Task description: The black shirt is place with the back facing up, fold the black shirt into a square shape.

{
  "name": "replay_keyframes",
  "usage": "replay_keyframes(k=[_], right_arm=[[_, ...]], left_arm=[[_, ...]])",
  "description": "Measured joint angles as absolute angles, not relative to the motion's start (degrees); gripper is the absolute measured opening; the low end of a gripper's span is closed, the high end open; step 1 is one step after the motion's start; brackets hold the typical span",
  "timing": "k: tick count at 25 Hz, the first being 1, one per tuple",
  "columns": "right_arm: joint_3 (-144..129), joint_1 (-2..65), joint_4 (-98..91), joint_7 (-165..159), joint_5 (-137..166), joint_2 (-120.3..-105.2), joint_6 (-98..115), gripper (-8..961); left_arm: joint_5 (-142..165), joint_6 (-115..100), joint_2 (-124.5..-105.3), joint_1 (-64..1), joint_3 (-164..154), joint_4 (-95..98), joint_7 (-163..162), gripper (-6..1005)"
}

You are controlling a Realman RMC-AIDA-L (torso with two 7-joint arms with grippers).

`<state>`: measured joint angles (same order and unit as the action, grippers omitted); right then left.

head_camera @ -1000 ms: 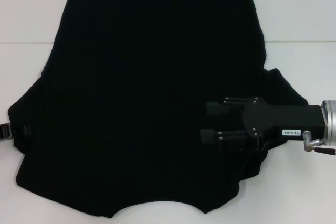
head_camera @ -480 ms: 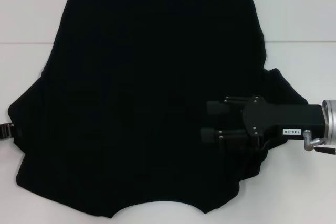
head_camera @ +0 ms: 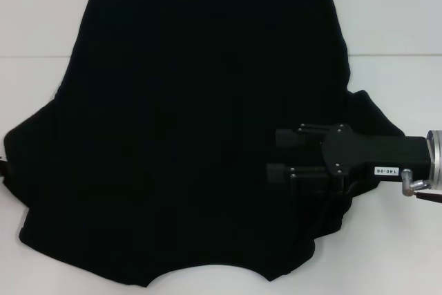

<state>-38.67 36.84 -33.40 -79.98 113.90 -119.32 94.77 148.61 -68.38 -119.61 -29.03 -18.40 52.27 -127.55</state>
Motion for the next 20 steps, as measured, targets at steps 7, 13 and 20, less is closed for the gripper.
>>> replay_keyframes(k=[7,13,20], right_arm=[[-38.5,36.8,-33.4,-80.0,113.9,-119.48,94.9,817],[-38.5,36.8,-33.3,-80.0,113.3,-119.55,94.9,818],[-38.5,36.8,-33.3,-80.0,113.2,-119.53,94.9,818]], left_arm=[[148.3,-68.4,-119.31,-28.4,-16.1,54.4,-127.5,-1],[148.4,-68.2,-118.99,-28.1,-15.4,54.8,-127.4,-1],[148.3,-67.7,-118.97,-28.0,-14.0,55.2,-127.3,-2]])
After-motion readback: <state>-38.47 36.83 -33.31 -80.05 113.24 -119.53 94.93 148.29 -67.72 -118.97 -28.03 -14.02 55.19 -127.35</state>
